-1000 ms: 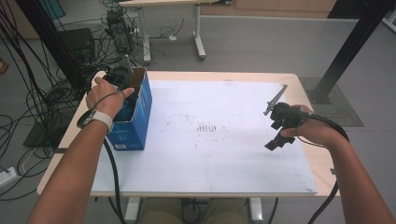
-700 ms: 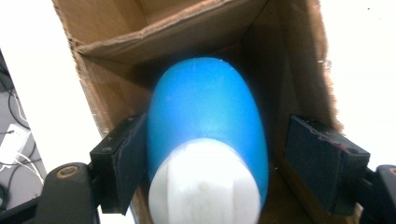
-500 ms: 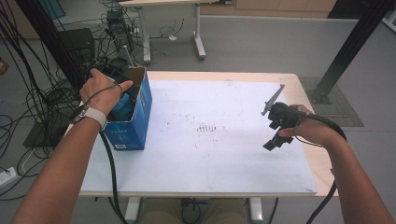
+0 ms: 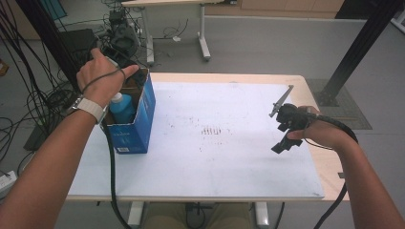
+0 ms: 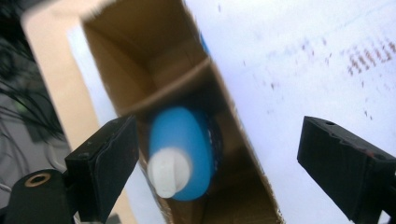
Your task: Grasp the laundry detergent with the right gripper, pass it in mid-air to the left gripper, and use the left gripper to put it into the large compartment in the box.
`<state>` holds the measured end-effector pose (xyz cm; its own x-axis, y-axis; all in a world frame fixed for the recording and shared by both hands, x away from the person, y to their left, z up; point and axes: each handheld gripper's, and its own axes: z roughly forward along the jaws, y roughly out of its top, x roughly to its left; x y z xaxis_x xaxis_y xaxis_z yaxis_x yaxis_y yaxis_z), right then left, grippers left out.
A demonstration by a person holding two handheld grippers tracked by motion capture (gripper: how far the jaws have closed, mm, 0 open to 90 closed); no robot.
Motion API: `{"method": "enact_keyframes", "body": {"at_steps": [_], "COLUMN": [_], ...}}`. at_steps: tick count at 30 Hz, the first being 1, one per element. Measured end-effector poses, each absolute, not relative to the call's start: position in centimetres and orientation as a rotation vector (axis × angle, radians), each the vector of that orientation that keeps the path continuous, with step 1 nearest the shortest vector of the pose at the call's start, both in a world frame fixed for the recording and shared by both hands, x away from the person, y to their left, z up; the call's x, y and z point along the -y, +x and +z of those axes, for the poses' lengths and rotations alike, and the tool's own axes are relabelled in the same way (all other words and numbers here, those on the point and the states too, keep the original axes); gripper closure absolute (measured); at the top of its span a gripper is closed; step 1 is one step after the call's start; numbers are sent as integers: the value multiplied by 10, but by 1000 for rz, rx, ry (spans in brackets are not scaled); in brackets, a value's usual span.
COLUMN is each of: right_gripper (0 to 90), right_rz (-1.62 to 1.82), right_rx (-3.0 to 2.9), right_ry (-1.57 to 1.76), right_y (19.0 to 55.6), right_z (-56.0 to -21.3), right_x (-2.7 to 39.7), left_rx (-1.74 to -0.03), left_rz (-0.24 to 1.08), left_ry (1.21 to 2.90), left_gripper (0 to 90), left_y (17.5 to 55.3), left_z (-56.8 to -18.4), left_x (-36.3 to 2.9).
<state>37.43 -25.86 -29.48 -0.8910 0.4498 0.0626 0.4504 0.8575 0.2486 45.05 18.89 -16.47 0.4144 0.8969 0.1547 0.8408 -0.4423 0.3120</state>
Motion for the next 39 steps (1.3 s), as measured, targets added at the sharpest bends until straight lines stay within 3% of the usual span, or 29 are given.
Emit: {"method": "enact_keyframes", "body": {"at_steps": [10, 14, 20, 39], "right_gripper": [71, 71, 71, 71], "right_rz": [-396, -392, -409, -436], "right_rx": [3031, 3036, 3048, 3044], "right_ry": [-749, -755, -754, -793], "right_y": [371, 371, 367, 363], "right_z": [-287, -285, -278, -273], "right_x": [262, 263, 264, 272], "left_rx": [-1334, -1230, -1058, -706], "left_rz": [465, 405, 362, 197], "left_ry": [2533, 2585, 2707, 2868], "left_gripper": [127, 122, 121, 109], "left_y": [436, 433, 431, 447], "left_z": [-120, -113, -114, -132], "left_x": [-163, -147, -125, -93]}}
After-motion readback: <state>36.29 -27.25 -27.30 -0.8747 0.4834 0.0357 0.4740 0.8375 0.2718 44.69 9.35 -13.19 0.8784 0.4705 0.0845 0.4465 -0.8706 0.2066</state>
